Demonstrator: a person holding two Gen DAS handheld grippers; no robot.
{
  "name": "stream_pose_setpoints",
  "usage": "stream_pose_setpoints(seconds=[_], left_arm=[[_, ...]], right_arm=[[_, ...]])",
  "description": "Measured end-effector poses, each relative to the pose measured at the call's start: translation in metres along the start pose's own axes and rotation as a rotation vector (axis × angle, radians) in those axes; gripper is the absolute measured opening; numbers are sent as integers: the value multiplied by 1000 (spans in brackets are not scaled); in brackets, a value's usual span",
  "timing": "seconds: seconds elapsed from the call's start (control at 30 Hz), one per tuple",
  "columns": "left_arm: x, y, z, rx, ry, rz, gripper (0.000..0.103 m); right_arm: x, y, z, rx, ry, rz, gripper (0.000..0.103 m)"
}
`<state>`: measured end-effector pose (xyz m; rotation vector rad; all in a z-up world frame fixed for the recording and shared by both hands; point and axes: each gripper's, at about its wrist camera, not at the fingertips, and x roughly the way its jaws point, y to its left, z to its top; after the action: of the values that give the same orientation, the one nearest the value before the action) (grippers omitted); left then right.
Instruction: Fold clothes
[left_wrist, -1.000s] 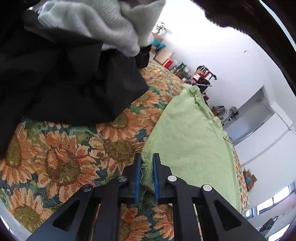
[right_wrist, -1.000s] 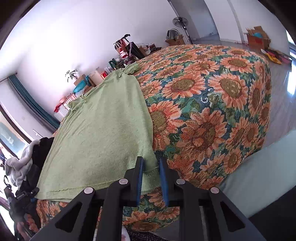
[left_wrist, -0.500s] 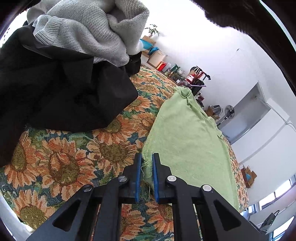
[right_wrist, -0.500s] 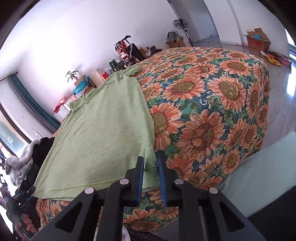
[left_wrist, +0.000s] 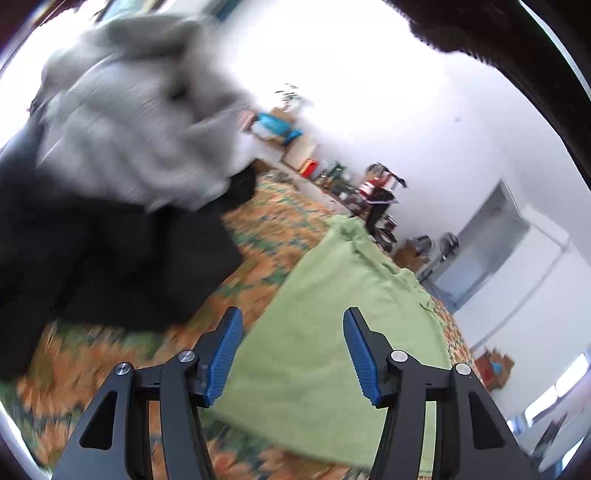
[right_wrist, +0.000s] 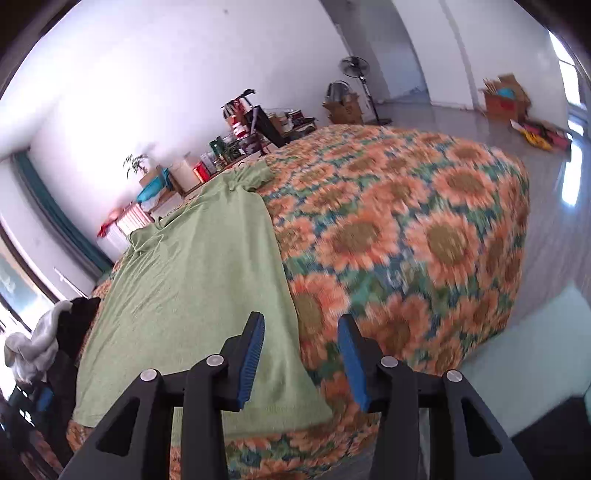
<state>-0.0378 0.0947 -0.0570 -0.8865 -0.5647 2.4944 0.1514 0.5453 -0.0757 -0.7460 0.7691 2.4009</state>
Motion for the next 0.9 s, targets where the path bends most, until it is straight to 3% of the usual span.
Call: stream_pose_setpoints(seconds=[0.2, 0.3, 0.4, 0.53, 0.67, 0.8, 0.9], left_arm=[[84, -49, 30, 65, 166, -17, 58], [138, -70, 45, 92, 289, 15, 58], [185, -87, 70, 96, 369, 103, 58], [234, -102, 103, 125, 407, 179, 58], [278, -113, 125, 173, 446, 245, 58], [308, -110, 140, 104, 460, 228, 58], [325, -107, 144, 83, 463, 217, 58]], right_arm=[[39, 40, 54, -132, 32, 48, 52], [78, 51, 81, -134, 138, 107, 53], [117, 62, 105, -154, 262, 113, 53], [150, 75, 130, -247, 289, 64, 57], [189, 81, 163, -240, 321, 82, 63], [231, 95, 183, -272, 347, 41, 70], [262, 96, 192, -201, 401, 60, 71]])
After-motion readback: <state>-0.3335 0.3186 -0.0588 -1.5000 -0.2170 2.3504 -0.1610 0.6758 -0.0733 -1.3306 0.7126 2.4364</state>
